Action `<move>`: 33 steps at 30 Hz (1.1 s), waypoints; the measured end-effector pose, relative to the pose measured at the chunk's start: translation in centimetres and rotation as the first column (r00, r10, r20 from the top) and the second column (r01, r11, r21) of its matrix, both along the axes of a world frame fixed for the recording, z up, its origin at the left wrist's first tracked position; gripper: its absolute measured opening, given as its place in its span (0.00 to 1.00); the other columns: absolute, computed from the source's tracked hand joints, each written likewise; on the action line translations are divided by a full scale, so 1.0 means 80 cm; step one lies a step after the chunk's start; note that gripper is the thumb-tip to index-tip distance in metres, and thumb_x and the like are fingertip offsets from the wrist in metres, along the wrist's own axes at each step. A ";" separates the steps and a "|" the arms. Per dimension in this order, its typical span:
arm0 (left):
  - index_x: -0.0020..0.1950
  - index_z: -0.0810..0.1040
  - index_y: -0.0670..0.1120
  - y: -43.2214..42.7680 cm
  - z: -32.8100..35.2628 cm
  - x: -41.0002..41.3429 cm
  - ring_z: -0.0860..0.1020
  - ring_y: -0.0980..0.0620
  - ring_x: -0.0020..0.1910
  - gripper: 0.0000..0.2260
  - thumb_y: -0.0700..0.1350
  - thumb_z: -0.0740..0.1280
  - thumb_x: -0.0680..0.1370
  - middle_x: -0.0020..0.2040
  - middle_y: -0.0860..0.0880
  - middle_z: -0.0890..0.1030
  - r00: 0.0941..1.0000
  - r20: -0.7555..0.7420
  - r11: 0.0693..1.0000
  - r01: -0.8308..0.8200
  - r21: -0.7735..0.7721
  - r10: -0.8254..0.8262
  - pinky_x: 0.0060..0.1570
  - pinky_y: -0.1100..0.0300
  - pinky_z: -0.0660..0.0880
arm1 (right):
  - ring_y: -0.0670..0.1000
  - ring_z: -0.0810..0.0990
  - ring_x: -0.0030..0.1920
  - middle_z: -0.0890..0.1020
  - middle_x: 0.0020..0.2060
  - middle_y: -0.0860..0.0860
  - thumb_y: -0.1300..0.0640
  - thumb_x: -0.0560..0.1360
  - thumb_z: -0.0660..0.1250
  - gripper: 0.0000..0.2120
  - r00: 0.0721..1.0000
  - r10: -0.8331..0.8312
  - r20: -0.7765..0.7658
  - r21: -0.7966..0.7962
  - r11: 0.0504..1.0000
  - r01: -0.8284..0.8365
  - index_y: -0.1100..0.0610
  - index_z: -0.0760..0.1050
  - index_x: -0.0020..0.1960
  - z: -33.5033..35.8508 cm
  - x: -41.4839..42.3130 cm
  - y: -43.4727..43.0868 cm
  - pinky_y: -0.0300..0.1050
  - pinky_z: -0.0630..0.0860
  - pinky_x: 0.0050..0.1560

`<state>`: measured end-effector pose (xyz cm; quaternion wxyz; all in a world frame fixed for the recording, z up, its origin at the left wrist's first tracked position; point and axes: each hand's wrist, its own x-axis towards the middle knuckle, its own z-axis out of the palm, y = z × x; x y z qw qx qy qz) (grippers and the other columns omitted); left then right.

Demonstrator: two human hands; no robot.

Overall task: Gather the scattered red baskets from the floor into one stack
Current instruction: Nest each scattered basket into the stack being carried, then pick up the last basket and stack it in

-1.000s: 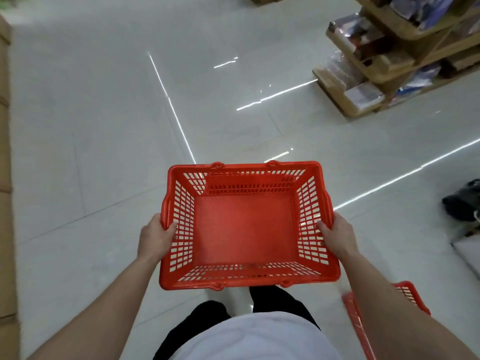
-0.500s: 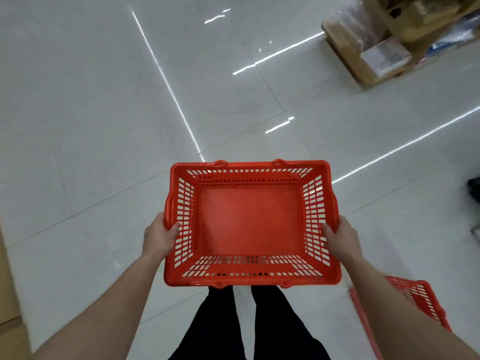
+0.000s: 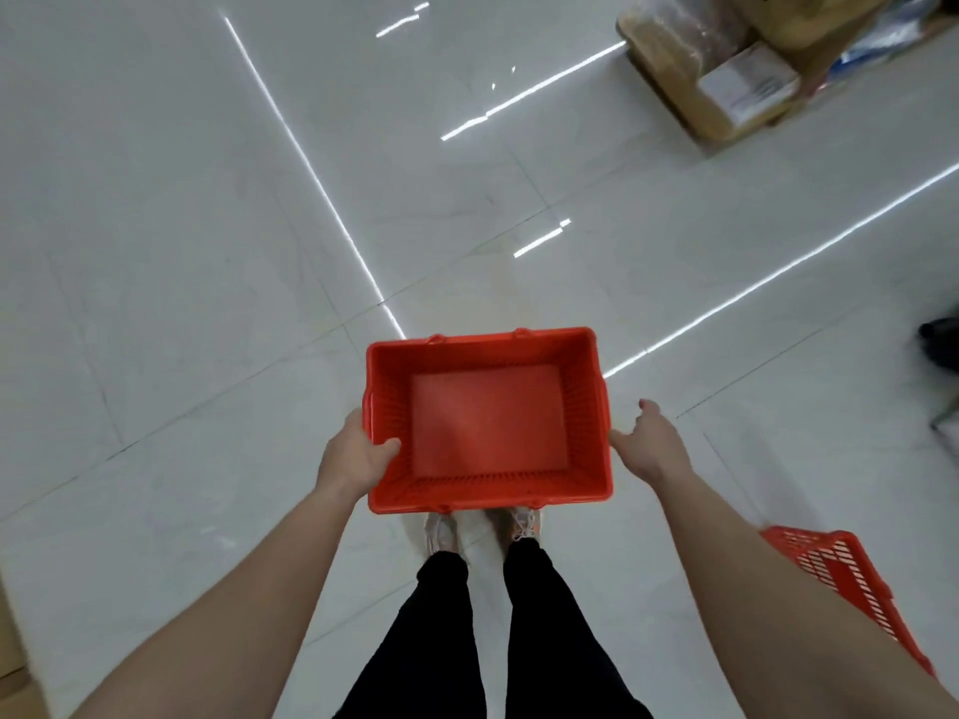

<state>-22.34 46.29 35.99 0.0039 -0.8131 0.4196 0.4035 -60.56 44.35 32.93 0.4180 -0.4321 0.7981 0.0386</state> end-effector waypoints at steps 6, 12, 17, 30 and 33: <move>0.76 0.67 0.44 -0.009 0.077 -0.101 0.73 0.44 0.67 0.34 0.57 0.70 0.73 0.70 0.44 0.74 0.910 -0.004 0.908 0.414 -0.063 -0.415 0.64 0.52 0.70 | 0.60 0.71 0.68 0.71 0.70 0.57 0.48 0.74 0.68 0.36 0.995 -0.081 -0.064 -0.065 0.995 0.076 0.57 0.60 0.77 0.107 -0.026 0.065 0.56 0.73 0.62; 0.76 0.65 0.44 0.016 0.122 -0.236 0.69 0.45 0.71 0.35 0.60 0.68 0.74 0.73 0.44 0.71 0.581 0.011 0.579 0.812 -0.067 -0.814 0.68 0.50 0.67 | 0.62 0.72 0.66 0.72 0.67 0.58 0.46 0.74 0.67 0.33 0.924 -0.311 -0.224 -0.002 0.948 0.318 0.56 0.63 0.74 0.189 -0.103 0.256 0.54 0.73 0.61; 0.71 0.70 0.45 0.058 0.147 -0.383 0.73 0.42 0.65 0.30 0.58 0.67 0.73 0.67 0.43 0.75 0.273 0.026 0.270 0.959 -0.086 -0.962 0.60 0.51 0.70 | 0.62 0.75 0.62 0.76 0.63 0.58 0.49 0.71 0.66 0.27 0.727 -0.615 -0.306 0.019 0.759 0.651 0.57 0.68 0.67 0.227 -0.174 0.454 0.54 0.75 0.59; 0.77 0.63 0.48 0.231 0.123 -0.768 0.71 0.44 0.69 0.34 0.61 0.65 0.75 0.73 0.46 0.69 -0.225 0.143 -0.229 0.973 -0.009 -0.964 0.61 0.49 0.71 | 0.60 0.71 0.65 0.71 0.67 0.58 0.45 0.75 0.67 0.32 0.490 -0.796 -0.356 0.028 0.515 0.857 0.58 0.62 0.73 0.176 -0.409 0.750 0.57 0.73 0.58; 0.78 0.62 0.48 0.272 0.092 -0.840 0.70 0.44 0.69 0.34 0.60 0.65 0.76 0.74 0.45 0.68 -0.198 0.124 -0.191 0.980 0.062 -0.972 0.63 0.49 0.71 | 0.60 0.71 0.65 0.71 0.67 0.58 0.44 0.75 0.67 0.32 0.505 -0.802 -0.318 0.040 0.521 0.853 0.58 0.62 0.73 0.134 -0.488 0.788 0.57 0.73 0.58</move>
